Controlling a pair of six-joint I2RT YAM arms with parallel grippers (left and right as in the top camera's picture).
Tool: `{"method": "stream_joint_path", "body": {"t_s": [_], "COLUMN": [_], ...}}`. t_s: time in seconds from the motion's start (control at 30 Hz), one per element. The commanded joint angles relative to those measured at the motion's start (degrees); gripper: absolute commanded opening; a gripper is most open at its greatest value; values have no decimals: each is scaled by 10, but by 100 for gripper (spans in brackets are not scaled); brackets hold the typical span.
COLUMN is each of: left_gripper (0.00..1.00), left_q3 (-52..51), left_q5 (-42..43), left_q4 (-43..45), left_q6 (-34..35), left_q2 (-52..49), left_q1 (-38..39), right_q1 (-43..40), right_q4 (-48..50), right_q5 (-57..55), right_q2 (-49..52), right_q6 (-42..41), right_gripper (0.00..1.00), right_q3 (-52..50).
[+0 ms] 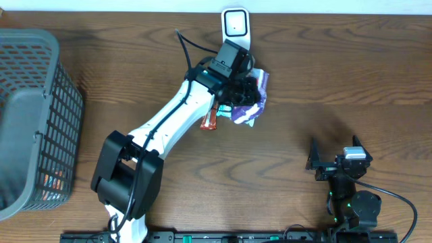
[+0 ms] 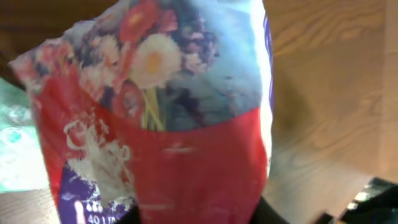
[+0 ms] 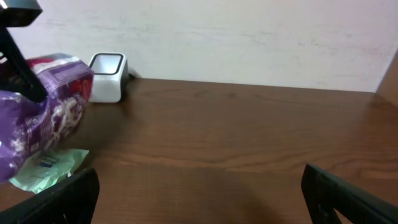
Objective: Scan the item barcode
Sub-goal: 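Carry the pink liner pack out and place it right of the wipes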
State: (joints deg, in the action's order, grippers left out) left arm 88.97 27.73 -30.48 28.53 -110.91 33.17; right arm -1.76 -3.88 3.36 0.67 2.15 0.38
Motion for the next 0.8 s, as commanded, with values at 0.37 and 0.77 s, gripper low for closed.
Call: {"method": "stream_joint_path", "body": {"t_s": [0.37,0.77], "left_gripper": [80,98], "left_q3": [17,17], "left_q5": [186,176], "left_q4": [-27,-210], "left_q6": [-4,-71], "left_q2": [130,315], "left_q1": [-76,-286], "right_q1": [-6,-6], "right_q4": [-2,-2], "right_q5": [2,2], "right_q2": [-4,-4], "right_q6": [5,5], "right_gripper": [99,99], "right_q3": [-1,-1]}}
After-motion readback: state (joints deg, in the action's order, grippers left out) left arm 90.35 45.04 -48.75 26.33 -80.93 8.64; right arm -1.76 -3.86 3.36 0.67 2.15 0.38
